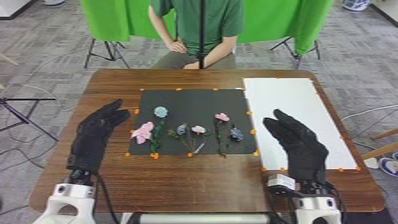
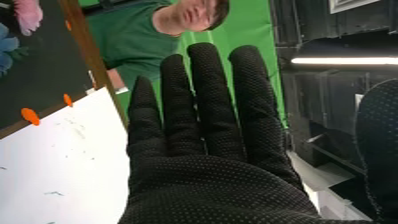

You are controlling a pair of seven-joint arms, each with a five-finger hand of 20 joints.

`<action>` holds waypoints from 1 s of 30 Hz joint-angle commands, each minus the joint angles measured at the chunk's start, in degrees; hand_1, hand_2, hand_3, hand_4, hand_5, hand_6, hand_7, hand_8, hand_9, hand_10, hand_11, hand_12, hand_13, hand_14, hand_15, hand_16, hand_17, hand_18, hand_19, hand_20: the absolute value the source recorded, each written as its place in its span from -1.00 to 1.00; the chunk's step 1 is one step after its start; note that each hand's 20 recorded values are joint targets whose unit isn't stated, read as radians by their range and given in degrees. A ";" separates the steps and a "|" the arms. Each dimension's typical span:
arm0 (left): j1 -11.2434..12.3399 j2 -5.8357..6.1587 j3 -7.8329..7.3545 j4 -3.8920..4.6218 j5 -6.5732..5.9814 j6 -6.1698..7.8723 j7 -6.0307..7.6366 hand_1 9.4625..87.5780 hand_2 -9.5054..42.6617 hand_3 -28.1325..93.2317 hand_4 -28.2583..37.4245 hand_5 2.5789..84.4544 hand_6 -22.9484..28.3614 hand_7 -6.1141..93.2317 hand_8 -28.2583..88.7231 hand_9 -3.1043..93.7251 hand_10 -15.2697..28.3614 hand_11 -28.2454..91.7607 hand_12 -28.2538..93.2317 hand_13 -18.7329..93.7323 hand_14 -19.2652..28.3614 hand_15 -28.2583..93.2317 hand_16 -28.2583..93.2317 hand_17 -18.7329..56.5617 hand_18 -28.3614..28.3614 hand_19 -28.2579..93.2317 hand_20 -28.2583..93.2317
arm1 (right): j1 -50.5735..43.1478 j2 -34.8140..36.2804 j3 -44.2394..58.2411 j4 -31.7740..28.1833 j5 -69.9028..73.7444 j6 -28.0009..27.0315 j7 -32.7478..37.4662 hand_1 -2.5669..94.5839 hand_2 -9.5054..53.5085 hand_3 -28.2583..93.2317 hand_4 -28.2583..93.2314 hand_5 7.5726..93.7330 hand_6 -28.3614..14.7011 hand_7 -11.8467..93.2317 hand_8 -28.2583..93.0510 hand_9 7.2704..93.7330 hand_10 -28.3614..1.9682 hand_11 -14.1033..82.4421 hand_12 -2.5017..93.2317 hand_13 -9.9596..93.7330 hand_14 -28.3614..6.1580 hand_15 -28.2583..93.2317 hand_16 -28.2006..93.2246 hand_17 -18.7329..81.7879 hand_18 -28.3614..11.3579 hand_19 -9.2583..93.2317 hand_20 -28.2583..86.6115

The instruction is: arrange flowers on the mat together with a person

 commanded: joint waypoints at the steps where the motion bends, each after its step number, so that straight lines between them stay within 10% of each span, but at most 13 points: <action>1: 0.62 -1.36 -0.81 -0.12 -0.41 -0.19 -0.65 -0.52 -1.00 0.48 -0.72 0.00 0.00 -0.61 -0.62 -0.03 0.28 -0.22 -0.27 -0.07 0.51 -0.31 -0.45 -0.41 0.43 -0.45 -0.27 | -0.72 -0.66 -0.47 -0.36 -0.46 -0.56 -0.37 -0.81 -0.64 0.82 -0.83 0.12 0.31 -0.55 -0.70 0.19 -0.09 -0.55 -0.71 -0.04 -0.07 -0.32 -0.33 -0.14 -0.14 -0.80 0.05; 30: 0.74 -1.04 -0.72 -0.21 -0.38 0.10 -0.32 -0.52 -1.00 0.49 -0.73 0.01 0.00 -0.61 -0.62 -0.02 0.29 -0.22 -0.27 -0.07 0.51 -0.31 -0.45 -0.41 0.43 -0.45 -0.27 | -0.65 -0.68 -0.31 -0.27 -0.56 -0.99 -0.23 -0.80 -0.64 0.81 -0.83 0.18 0.35 -0.53 -0.71 0.21 -0.07 -0.55 -0.71 -0.03 -0.07 -0.31 -0.33 -0.15 -0.14 -0.80 0.05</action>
